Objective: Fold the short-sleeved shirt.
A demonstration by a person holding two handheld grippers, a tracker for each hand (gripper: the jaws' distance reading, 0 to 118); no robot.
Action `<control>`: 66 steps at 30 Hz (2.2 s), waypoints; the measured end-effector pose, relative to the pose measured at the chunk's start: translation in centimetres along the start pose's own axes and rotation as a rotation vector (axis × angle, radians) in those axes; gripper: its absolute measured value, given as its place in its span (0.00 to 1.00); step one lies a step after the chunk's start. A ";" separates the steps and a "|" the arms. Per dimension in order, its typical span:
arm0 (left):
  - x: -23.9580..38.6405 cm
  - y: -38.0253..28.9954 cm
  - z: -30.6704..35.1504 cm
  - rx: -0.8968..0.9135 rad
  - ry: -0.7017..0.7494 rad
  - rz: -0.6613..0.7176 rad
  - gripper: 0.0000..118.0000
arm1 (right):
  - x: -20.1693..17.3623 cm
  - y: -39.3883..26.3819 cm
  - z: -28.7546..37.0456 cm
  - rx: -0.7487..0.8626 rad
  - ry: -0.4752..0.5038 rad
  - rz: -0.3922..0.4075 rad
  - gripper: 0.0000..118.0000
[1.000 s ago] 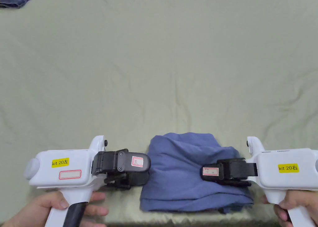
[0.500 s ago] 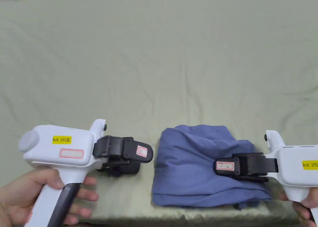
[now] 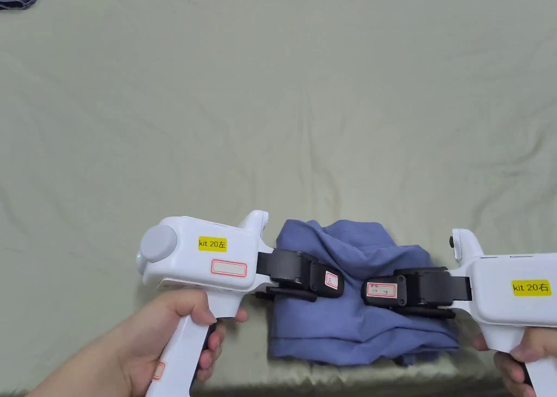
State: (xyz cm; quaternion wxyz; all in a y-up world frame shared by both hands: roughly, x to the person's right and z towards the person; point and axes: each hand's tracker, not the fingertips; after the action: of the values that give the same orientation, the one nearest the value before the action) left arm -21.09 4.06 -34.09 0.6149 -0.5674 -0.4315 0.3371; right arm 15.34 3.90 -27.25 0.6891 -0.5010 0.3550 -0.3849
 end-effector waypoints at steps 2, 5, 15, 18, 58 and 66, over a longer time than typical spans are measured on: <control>0.3 -0.2 0.1 0.011 0.037 -0.023 0.18 | -0.1 -0.1 0.0 0.009 0.001 -0.001 0.00; 1.4 -0.4 0.5 0.012 0.061 -0.062 0.17 | -0.3 -0.2 0.2 0.017 0.004 0.003 0.00; 6.8 -0.1 12.9 -0.013 0.396 -0.214 0.17 | -3.8 -2.0 4.8 0.161 0.061 0.047 0.00; 7.5 -0.1 18.8 -0.019 0.610 -0.242 0.17 | -5.1 -2.7 5.8 0.180 0.056 0.073 0.00; 12.4 -5.6 30.2 0.671 1.232 -0.287 0.00 | -9.2 -1.3 10.8 0.280 -0.113 0.267 0.00; 22.7 -6.8 14.9 0.973 1.022 -0.610 0.00 | -17.0 -0.4 12.8 0.529 -0.377 0.457 0.00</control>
State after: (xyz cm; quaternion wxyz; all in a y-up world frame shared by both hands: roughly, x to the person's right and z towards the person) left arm -26.10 29.80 -24.24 0.9841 -0.1740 -0.0344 0.0005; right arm 18.75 24.21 -21.91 0.9154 -0.2763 0.2132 -0.2009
